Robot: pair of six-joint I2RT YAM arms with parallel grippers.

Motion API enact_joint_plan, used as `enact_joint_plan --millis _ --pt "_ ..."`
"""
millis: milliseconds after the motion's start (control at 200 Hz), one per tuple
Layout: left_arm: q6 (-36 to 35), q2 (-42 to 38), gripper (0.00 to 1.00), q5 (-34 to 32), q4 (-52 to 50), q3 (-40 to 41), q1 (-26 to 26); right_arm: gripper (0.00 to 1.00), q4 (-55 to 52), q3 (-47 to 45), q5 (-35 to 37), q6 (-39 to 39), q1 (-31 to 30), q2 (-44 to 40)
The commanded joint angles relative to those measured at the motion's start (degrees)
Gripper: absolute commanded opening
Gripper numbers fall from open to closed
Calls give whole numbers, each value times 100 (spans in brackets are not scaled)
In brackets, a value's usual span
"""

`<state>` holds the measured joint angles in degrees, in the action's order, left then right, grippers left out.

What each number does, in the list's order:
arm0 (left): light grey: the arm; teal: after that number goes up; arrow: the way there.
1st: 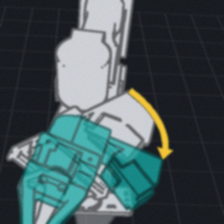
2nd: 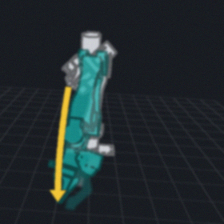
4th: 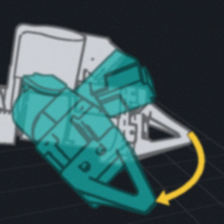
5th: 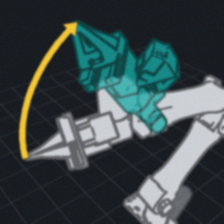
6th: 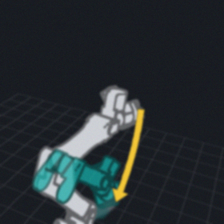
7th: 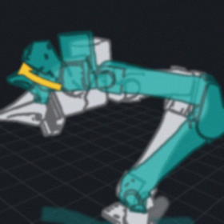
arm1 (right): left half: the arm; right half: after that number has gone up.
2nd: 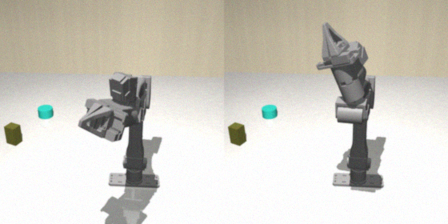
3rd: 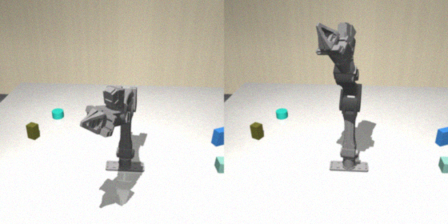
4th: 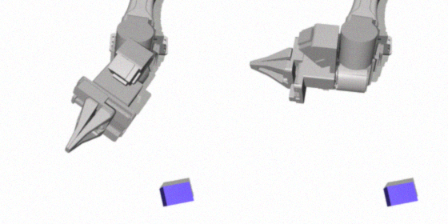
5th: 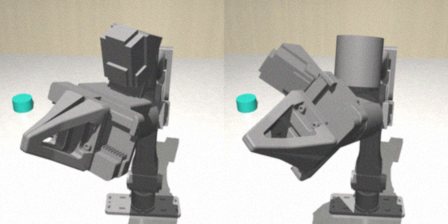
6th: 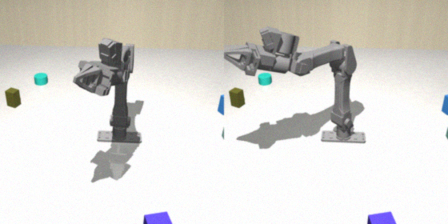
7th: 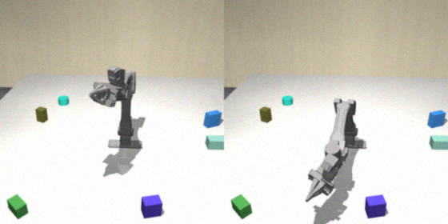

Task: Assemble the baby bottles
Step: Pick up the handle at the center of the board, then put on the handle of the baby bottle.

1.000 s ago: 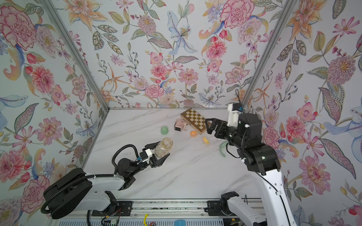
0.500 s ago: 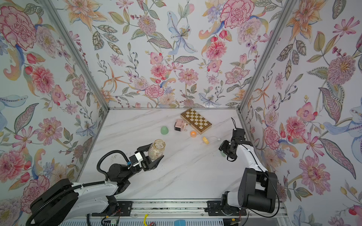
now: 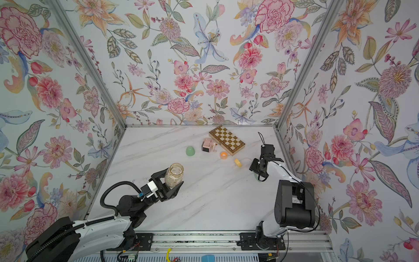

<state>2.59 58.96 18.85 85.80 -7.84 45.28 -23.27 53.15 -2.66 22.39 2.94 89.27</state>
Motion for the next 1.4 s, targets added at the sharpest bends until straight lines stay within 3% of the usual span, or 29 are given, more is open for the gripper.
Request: enact_joint_plan --millis 0,145,295,465,545,671,761,791,871,941,1031,1191,1396 --pt "-127 -118 29 -102 290 80 -72 48 -118 -39 482 -305 -127 265" --pt "-149 -248 28 -145 130 81 -72 45 -123 -23 761 -437 -321 445" --pt "-206 -440 28 -179 -108 72 -71 34 -69 -67 844 -578 -371 655" --pt "-259 -668 27 -242 -354 89 -72 12 -81 -151 765 -763 -417 760" --pt "-286 -762 27 -267 -479 72 -65 0 -81 -145 494 -886 -462 624" --pt "-312 -868 27 -334 -594 21 -72 0 -211 34 233 -1098 -761 87" --pt "-251 -848 26 -406 -598 -61 -74 0 -336 361 -582 -1105 -1024 -593" --pt "-197 -825 26 -425 -582 -116 -93 0 -285 477 -1169 -1040 -1132 -896" --pt "29 -683 24 -471 -145 -190 -151 0 823 641 -2946 -185 -1408 -1822" --pt "391 -469 24 -427 489 -227 -300 0 2572 708 -3774 1020 -1821 -2453" --pt "774 -127 23 -237 1100 -671 -431 0 4212 1219 -4029 2096 -2641 -2529" --pt "1324 306 19 134 1659 -1166 -493 0 6258 1937 -4337 3352 -3894 -1738" --pt "1673 432 17 110 1393 -1352 -537 0 6636 2389 -4638 3463 -4952 -1186"
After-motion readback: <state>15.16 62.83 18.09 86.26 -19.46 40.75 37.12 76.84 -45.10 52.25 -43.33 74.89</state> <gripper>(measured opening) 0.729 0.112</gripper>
